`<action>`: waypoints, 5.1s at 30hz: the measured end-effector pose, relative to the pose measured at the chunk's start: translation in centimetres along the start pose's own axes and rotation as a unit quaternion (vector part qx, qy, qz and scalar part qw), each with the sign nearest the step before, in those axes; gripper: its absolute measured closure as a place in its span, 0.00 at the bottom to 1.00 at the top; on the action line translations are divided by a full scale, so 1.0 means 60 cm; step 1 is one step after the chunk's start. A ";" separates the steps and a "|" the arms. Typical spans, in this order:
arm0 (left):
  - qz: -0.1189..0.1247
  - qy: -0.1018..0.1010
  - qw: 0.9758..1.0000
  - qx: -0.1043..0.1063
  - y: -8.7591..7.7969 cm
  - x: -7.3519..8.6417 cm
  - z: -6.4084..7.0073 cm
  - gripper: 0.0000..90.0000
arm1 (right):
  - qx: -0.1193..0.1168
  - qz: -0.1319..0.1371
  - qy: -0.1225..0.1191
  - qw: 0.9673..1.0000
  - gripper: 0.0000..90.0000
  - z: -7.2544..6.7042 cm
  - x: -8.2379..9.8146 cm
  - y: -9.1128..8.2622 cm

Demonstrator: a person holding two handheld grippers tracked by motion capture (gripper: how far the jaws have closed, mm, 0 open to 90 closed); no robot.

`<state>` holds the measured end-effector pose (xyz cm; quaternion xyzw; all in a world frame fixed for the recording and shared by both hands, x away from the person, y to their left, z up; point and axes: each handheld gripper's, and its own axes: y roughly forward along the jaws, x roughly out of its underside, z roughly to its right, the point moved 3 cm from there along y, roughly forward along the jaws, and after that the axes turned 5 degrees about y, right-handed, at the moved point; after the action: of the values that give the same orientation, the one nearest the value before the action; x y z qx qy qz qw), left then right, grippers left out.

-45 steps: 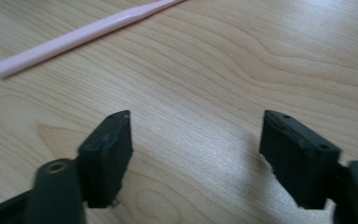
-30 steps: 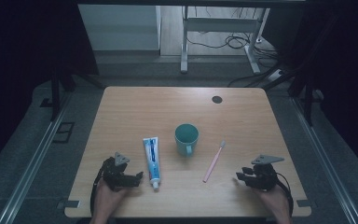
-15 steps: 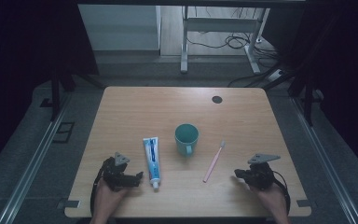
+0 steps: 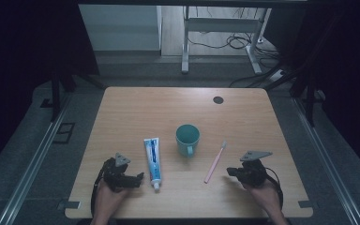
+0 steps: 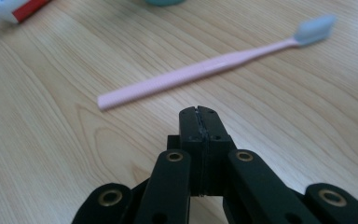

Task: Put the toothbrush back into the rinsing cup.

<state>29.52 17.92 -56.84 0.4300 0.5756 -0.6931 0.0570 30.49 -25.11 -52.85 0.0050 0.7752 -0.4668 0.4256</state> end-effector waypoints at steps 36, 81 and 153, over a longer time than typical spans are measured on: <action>0.000 0.000 1.000 0.000 0.000 0.000 0.000 0.00 | -0.040 -0.028 -0.030 0.998 0.95 -0.060 -0.031 0.091; 0.000 -0.001 1.000 -0.001 0.000 0.000 0.001 0.00 | 0.032 -0.033 0.003 0.999 0.82 0.027 0.004 -0.004; 0.000 -0.003 1.000 0.000 0.000 -0.001 0.001 0.00 | 0.102 -0.319 0.001 0.942 0.77 0.045 -0.119 0.095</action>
<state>29.51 17.82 -56.84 0.4280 0.5754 -0.6945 0.0588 39.12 -21.05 -52.74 -0.1986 0.6847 -0.6547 0.2512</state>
